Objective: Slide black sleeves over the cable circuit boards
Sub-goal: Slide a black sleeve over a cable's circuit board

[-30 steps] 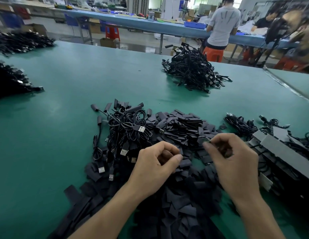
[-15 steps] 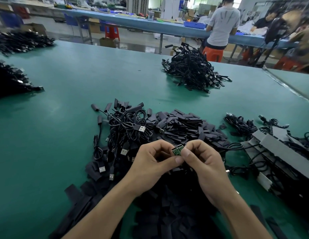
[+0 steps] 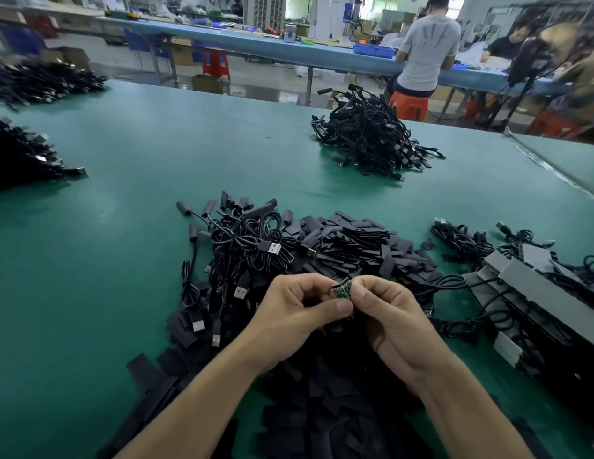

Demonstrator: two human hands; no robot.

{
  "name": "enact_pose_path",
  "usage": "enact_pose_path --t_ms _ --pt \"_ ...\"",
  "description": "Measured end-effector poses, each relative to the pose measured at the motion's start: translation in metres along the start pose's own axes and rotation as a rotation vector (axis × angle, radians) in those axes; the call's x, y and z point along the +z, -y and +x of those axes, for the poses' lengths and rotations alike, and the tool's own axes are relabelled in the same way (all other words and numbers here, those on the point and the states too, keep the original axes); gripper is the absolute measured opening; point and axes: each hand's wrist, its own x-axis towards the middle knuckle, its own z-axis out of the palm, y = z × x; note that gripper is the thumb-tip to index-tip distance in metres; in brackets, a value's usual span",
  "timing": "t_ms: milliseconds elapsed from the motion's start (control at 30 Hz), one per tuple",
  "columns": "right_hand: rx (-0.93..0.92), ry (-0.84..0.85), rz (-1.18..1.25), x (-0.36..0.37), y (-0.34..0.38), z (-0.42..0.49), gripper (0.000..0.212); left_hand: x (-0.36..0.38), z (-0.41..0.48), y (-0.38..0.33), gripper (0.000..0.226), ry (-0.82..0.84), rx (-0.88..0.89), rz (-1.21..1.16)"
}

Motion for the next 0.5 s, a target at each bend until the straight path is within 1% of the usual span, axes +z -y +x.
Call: enact_pose_path --t_ms 67,133,200,267,333,400,433,467,500 --pt "0.018 0.000 0.013 0.000 0.001 0.000 0.025 0.001 0.000 0.000 0.006 0.005 0.010 -0.011" --pt "-0.022 -0.058 -0.013 0.002 0.000 0.000 0.019 0.001 0.000 0.001 0.006 -0.013 0.016 0.005" --pt "-0.116 -0.159 -0.024 0.003 0.001 -0.001 0.016 0.002 -0.001 0.000 0.007 -0.063 0.025 0.051" --pt "-0.258 -0.329 -0.068 -0.002 0.007 -0.003 0.010 0.006 -0.001 -0.003 0.014 -0.152 0.070 0.040" --pt "-0.393 -0.570 -0.235 -0.015 0.018 -0.006 0.009 0.008 0.000 -0.009 0.014 -0.256 0.188 -0.007" --pt "-0.471 -0.836 -0.490 -0.030 0.026 -0.010 0.013 0.006 0.002 -0.018 0.007 -0.389 0.340 0.005" --pt "-0.481 -0.927 -0.661 -0.037 0.028 -0.011 0.012 0.004 0.003 -0.022 0.005 -0.452 0.411 0.015" --pt "-0.454 -0.969 -0.844 -0.043 0.029 -0.013 0.011 0.002 0.004 -0.025 0.010 -0.504 0.481 0.045" --pt "-0.388 -0.973 -1.023 -0.046 0.027 -0.013 0.015 0.000 0.004 -0.027 0.015 -0.541 0.546 0.098"
